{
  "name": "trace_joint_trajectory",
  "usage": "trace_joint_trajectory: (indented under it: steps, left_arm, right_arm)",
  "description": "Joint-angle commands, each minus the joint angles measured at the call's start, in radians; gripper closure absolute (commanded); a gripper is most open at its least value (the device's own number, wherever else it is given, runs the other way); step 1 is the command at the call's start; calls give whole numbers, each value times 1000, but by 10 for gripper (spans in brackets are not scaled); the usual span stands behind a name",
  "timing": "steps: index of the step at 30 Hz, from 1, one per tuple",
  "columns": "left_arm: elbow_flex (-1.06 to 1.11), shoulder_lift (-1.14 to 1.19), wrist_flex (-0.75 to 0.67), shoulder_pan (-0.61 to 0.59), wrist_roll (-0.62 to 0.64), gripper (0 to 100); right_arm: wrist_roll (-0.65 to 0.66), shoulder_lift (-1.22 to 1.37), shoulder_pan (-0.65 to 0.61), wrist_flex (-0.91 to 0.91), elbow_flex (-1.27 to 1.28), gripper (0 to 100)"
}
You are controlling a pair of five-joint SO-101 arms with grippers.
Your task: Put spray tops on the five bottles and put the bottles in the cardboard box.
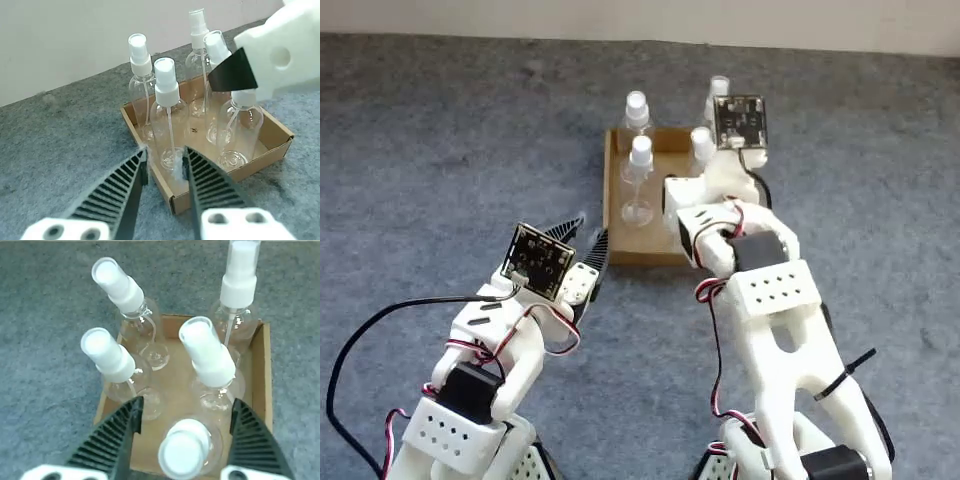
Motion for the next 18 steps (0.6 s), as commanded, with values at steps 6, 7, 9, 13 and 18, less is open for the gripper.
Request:
trace_joint_trajectory:
  steps: [6,7,9,13,18]
  left_arm:
    - [-5,2,-23,-13,-5,923]
    - [-5,-2,-23,-13,-5,923]
    - [-5,-4,-23,-13,-5,923]
    - [-7,-5,-23,-13,-6,923]
    - [-25,-7,-23,-13,-6,926]
  right_arm:
    - [2,-239,-7,120,-96,834]
    - [3,-271,-4,142,-73,869]
    - [31,-332,-4,163,-2,941]
    - [169,-504,-5,157,222,995]
    - [358,-782,-4,162,567,993]
